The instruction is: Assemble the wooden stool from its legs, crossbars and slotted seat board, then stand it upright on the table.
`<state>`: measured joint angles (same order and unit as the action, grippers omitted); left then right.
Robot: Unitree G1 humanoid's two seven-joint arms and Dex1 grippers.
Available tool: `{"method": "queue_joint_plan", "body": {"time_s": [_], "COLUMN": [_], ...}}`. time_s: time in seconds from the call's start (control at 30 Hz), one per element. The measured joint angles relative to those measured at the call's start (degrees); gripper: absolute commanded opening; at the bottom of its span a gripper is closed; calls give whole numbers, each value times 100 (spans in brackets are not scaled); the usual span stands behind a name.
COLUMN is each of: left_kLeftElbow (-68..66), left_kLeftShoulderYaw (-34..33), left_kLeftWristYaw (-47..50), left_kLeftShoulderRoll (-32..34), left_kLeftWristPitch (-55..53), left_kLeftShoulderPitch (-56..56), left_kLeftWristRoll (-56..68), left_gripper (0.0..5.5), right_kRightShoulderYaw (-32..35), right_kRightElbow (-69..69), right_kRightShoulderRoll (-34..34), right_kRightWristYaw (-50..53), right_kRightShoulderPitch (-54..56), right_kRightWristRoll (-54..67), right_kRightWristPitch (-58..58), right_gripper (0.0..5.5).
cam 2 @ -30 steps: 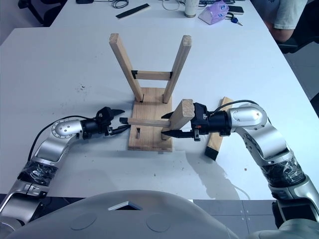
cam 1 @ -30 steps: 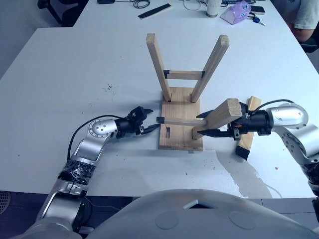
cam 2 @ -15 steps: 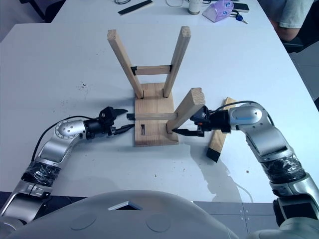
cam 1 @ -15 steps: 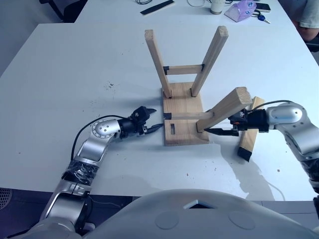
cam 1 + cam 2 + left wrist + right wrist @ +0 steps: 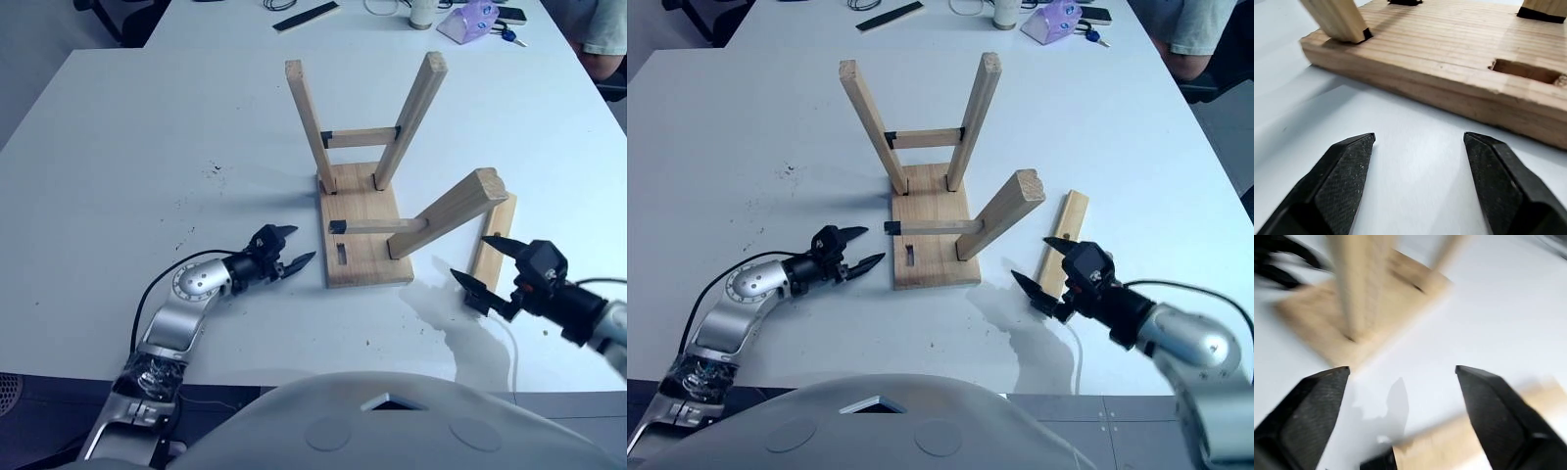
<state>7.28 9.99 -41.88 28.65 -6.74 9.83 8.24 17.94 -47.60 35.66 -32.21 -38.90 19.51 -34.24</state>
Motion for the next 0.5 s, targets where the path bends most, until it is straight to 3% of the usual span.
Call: {"method": "queue_joint_plan", "body": {"time_s": [0.13,0.33,0.5], "left_kLeftElbow": [101,203,258], "left_kLeftShoulderYaw": [-106,-64,-54], "left_kLeftWristYaw": [170,177,177], "left_kLeftShoulderRoll": [5,8,9], "left_kLeftWristPitch": [9,-118,-139], "left_kLeftShoulderPitch": [200,230,289], "left_kLeftWristRoll": [8,15,27], "left_gripper": [336,336,336], "right_kRightShoulderYaw": [-730,-1303,-1308], "right_kRightElbow": [-381,-466,-41], "right_kRightShoulderRoll": [-1245,-1787,-2016], "right_kRightWristYaw": [1758,2645,2907], "right_kRightShoulderPitch": [-482,21,148], "right_kRightWristRoll": [-712,-1309,-1533], "right_kRightWristPitch": [-916,-1022,-896], "right_gripper": [407,407,407]}}
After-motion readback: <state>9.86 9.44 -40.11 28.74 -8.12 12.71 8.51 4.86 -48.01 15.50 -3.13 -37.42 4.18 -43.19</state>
